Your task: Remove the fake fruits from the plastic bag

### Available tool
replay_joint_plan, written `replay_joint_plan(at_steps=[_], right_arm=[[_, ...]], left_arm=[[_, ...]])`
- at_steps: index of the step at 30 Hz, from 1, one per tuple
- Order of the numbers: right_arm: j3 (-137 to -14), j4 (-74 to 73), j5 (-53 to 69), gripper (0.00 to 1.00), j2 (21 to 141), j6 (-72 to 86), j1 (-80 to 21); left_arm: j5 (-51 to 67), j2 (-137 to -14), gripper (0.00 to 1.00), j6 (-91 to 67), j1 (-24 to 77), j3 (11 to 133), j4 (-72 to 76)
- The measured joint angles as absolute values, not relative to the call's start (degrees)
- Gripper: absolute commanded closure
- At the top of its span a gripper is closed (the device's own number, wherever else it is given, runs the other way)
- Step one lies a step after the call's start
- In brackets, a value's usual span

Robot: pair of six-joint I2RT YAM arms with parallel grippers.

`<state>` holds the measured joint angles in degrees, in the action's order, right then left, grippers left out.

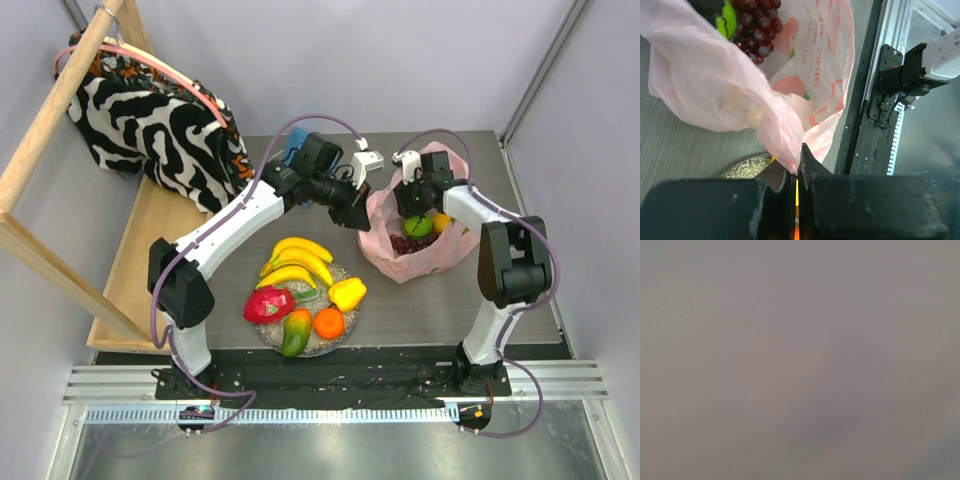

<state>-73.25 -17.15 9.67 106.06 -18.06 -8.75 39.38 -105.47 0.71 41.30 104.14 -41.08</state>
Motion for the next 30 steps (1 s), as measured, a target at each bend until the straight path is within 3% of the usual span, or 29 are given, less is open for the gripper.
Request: replay_joint_plan(at_steps=[6,10,17,25,29,30], right_arm=[[-69.4,-22.4,11.7,0.6,91.5,-22.7,-8.0],[-67.5,-24.3,14.7,0.36,82.7,-24.0,-8.0],[-65.2,-23.6,13.1,0.22,85.7,-22.3,-8.7],[-67.3,-19.5,6.0,0.2,97.3,-20.2,-8.4],[-69.6,-16.6,4.8,0.26,101.5,-19.6,-8.6],[-69.9,-16.1,4.7,0.32,102.1,-19.6,-8.6]], left_arm=[[37.5,-106.4,1.0,2.1,41.3,105.9,-41.6],[36.4,-107.4,1.0,2.6,41.3,107.8,-41.9],[34.9,-107.9,1.0,4.8,42.9,108.8,-42.7],[32.9,-107.9,1.0,8.3,47.4,108.8,-44.8],[32.1,-107.9,1.0,9.3,48.2,108.8,-45.1],[31.8,-107.9,1.0,9.5,48.2,108.8,-45.2]])
